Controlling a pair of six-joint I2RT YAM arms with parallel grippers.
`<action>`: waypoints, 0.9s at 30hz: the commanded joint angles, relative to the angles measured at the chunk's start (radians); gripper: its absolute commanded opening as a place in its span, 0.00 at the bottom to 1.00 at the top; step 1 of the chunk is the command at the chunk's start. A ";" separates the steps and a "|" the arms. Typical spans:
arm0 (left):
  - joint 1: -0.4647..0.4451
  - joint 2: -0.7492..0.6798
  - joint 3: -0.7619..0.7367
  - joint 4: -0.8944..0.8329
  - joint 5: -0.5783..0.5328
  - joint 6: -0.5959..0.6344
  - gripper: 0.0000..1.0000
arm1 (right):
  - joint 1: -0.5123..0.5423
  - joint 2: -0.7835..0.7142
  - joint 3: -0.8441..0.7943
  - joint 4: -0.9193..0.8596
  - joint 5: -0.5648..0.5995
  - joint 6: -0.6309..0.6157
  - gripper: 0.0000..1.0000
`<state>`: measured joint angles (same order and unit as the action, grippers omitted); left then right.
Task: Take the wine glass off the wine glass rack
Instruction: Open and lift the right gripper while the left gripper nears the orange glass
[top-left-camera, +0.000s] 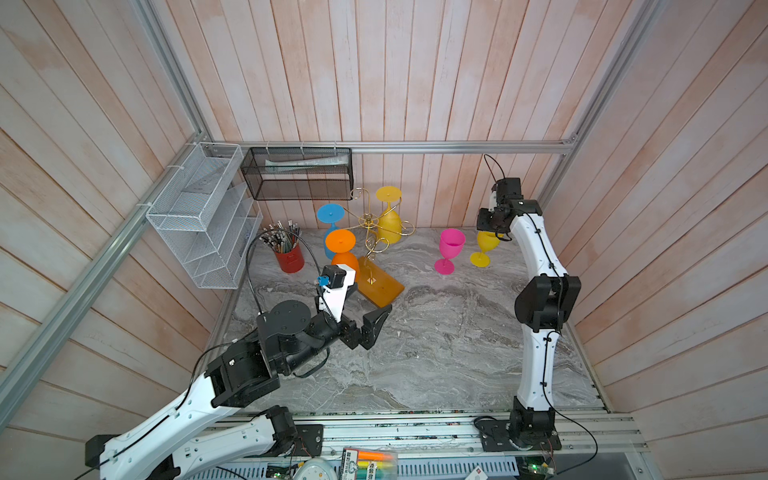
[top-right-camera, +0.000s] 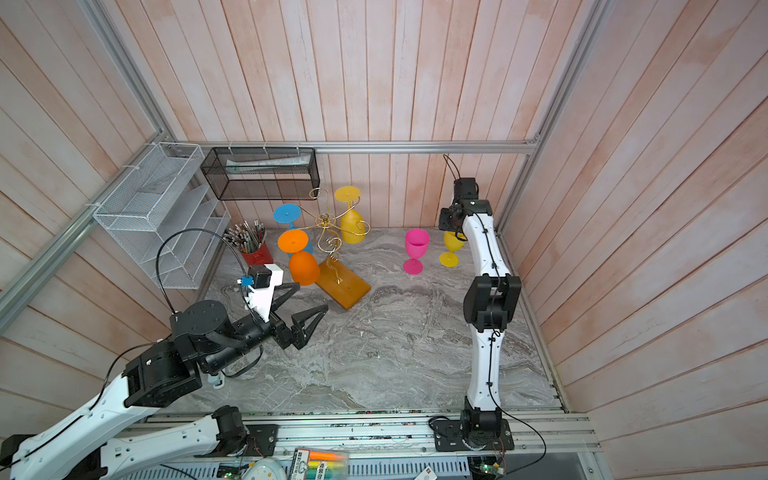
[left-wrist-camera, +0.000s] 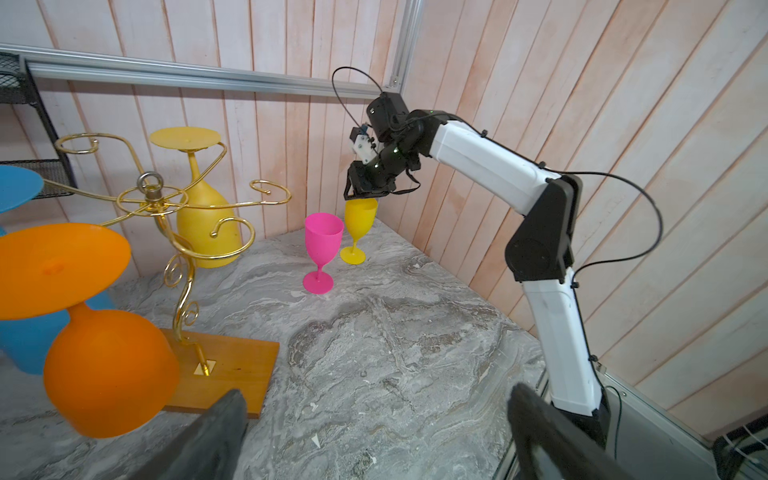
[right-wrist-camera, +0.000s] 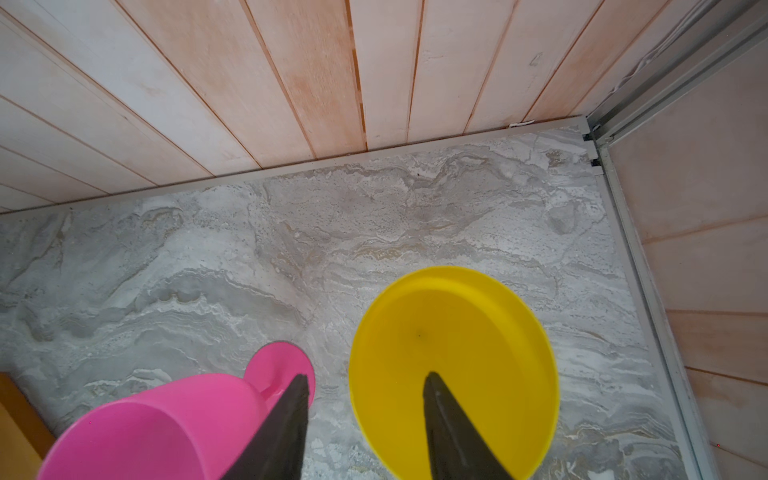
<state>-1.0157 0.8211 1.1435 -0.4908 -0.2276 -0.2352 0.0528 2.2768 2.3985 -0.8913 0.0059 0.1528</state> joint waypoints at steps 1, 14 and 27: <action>-0.003 0.014 0.059 -0.082 -0.111 -0.049 0.99 | 0.019 -0.128 0.013 0.001 0.043 -0.002 0.53; 0.187 0.148 0.261 -0.320 -0.194 -0.238 0.96 | 0.211 -0.707 -0.686 0.464 0.086 0.048 0.63; 0.603 0.197 0.204 -0.098 0.374 -0.448 0.86 | 0.376 -1.023 -1.100 0.711 -0.049 0.030 0.62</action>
<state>-0.4847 1.0157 1.3739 -0.6781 -0.0334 -0.6056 0.4171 1.3125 1.3464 -0.2832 0.0017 0.2005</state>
